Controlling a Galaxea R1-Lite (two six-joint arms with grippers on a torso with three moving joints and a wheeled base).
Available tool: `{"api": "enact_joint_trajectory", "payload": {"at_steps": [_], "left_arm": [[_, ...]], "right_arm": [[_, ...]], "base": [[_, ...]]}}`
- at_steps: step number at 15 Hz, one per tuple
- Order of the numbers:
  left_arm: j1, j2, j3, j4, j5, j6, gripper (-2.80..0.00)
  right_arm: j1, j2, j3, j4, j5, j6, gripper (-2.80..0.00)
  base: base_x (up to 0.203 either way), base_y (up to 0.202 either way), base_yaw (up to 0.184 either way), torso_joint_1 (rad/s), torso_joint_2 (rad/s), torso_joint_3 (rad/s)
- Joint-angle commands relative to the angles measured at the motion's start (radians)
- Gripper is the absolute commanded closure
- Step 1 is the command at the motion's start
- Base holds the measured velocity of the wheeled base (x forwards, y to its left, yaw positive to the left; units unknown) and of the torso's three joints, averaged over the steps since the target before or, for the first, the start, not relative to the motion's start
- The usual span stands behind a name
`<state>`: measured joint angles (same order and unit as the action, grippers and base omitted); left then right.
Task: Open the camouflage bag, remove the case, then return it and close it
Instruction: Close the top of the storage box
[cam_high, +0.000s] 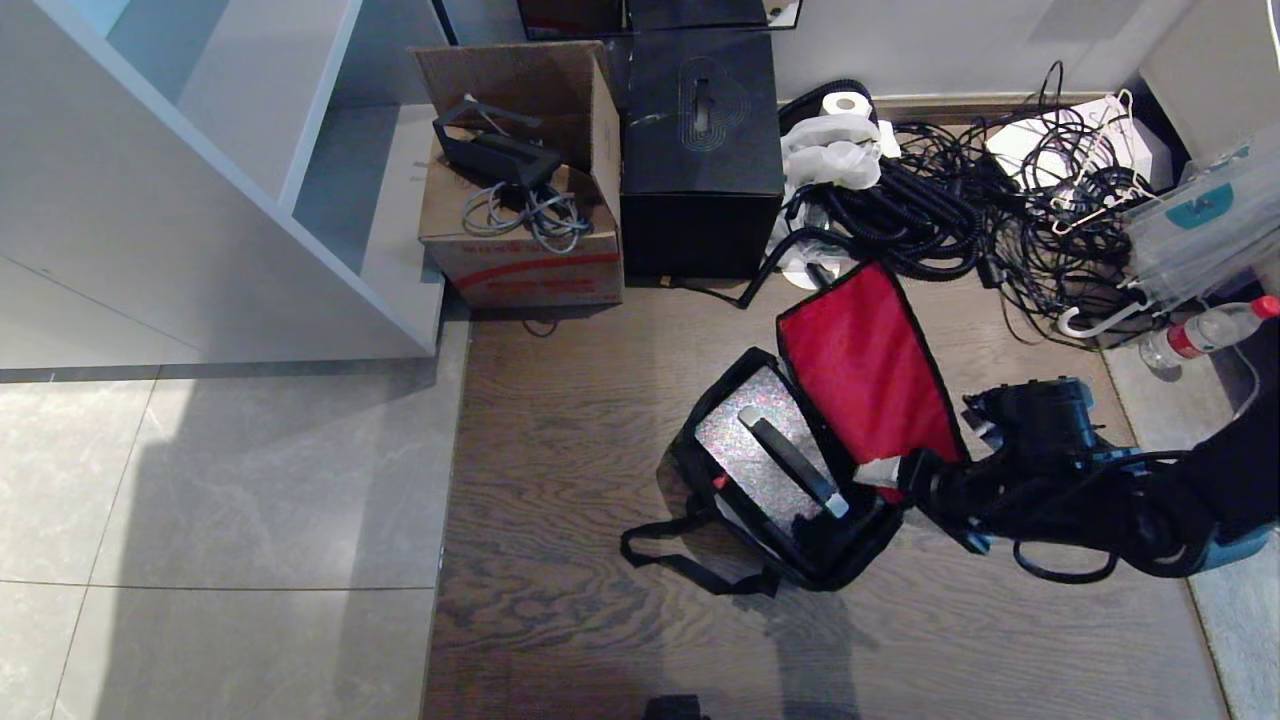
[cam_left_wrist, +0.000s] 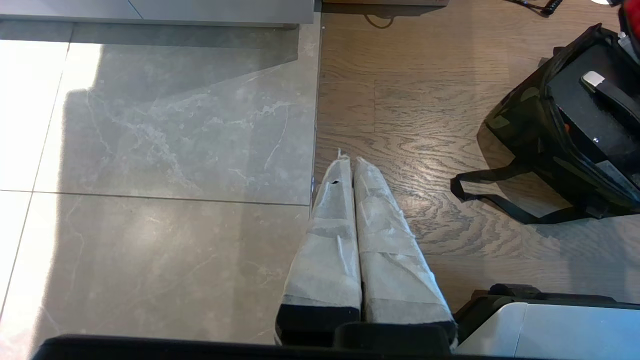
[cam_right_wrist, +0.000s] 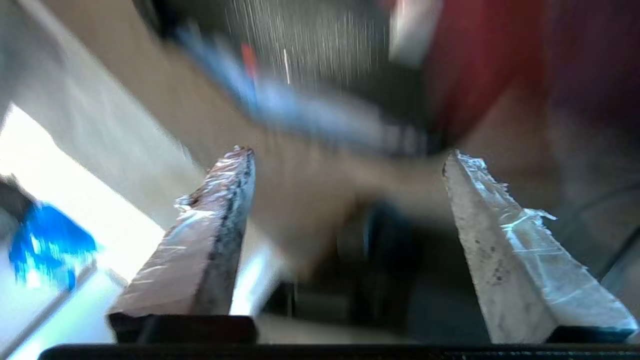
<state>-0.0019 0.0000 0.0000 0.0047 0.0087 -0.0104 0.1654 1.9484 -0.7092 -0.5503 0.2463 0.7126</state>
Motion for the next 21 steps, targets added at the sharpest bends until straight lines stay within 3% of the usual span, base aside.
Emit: {"api": "enact_joint_trajectory", "payload": {"at_steps": [1, 3, 6, 8, 10, 14, 17, 21], "left_arm": [[0.0, 0.0, 0.0, 0.0, 0.001, 0.0, 0.0], [0.0, 0.0, 0.0, 0.0, 0.001, 0.0, 0.0], [0.0, 0.0, 0.0, 0.0, 0.001, 0.0, 0.0], [0.0, 0.0, 0.0, 0.0, 0.001, 0.0, 0.0], [0.0, 0.0, 0.0, 0.0, 0.001, 0.0, 0.0], [-0.001, 0.0, 0.0, 0.0, 0.001, 0.0, 0.0], [0.0, 0.0, 0.0, 0.0, 0.001, 0.0, 0.0], [0.0, 0.0, 0.0, 0.0, 0.001, 0.0, 0.0]], "right_arm": [[0.04, -0.106, 0.058, 0.063, 0.013, 0.009, -2.8], [0.048, -0.169, 0.078, 0.079, 0.06, 0.009, -2.8], [0.032, -0.257, 0.092, 0.081, 0.218, 0.001, -2.8], [0.029, -0.27, 0.127, 0.072, 0.266, -0.007, -2.8], [-0.023, -0.22, 0.058, 0.071, 0.265, -0.008, -2.8], [-0.201, 0.003, -0.15, 0.082, 0.256, 0.0, -2.8], [-0.302, 0.19, -0.313, 0.087, 0.205, 0.017, -2.8], [-0.347, 0.388, -0.51, 0.125, 0.176, 0.232, -2.8]], "base": [[0.0, 0.0, 0.0, 0.0, 0.0, 0.0], [0.0, 0.0, 0.0, 0.0, 0.0, 0.0], [0.0, 0.0, 0.0, 0.0, 0.0, 0.0], [0.0, 0.0, 0.0, 0.0, 0.0, 0.0], [0.0, 0.0, 0.0, 0.0, 0.0, 0.0], [0.0, 0.0, 0.0, 0.0, 0.0, 0.0], [0.0, 0.0, 0.0, 0.0, 0.0, 0.0], [0.0, 0.0, 0.0, 0.0, 0.0, 0.0]]}}
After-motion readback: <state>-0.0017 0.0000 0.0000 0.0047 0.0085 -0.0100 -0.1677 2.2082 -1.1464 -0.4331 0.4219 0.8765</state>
